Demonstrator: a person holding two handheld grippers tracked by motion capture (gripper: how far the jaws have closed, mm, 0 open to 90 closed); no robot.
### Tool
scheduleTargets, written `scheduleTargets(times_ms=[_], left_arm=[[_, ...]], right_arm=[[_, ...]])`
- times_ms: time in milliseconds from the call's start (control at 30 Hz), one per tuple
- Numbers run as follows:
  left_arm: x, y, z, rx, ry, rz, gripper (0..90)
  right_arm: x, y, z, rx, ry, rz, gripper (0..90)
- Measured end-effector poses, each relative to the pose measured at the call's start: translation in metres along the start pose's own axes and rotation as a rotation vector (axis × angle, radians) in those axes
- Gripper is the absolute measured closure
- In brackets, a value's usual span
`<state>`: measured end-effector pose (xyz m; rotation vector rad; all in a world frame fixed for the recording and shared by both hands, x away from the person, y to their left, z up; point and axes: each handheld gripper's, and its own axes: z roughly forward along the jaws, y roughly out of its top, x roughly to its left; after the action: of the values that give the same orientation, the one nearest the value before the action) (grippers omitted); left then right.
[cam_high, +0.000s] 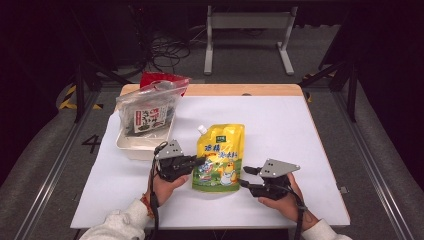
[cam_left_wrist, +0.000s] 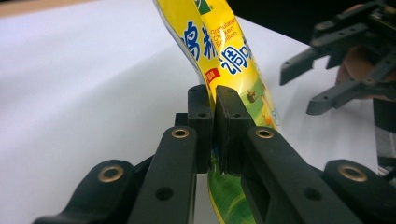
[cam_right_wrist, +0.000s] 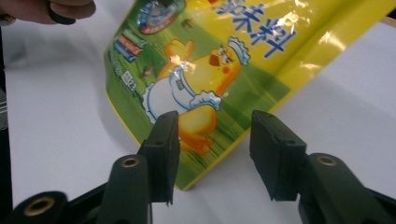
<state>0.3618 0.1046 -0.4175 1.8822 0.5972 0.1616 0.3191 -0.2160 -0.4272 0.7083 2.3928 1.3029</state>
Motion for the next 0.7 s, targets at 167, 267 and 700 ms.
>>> scheduleTargets(times_ms=[167, 267, 700], left_arm=[[-0.007, 0.004, -0.005, -0.014, -0.014, 0.045, 86.6], [-0.008, 0.005, -0.007, -0.029, -0.023, 0.046, 86.8], [-0.024, 0.019, -0.024, -0.081, -0.057, 0.146, 87.6]], right_arm=[[-0.003, -0.006, -0.009, 0.007, -0.008, 0.015, 47.1], [-0.004, -0.009, -0.012, 0.013, -0.017, 0.019, 45.3], [-0.01, -0.015, -0.014, 0.029, -0.035, 0.035, 42.9]])
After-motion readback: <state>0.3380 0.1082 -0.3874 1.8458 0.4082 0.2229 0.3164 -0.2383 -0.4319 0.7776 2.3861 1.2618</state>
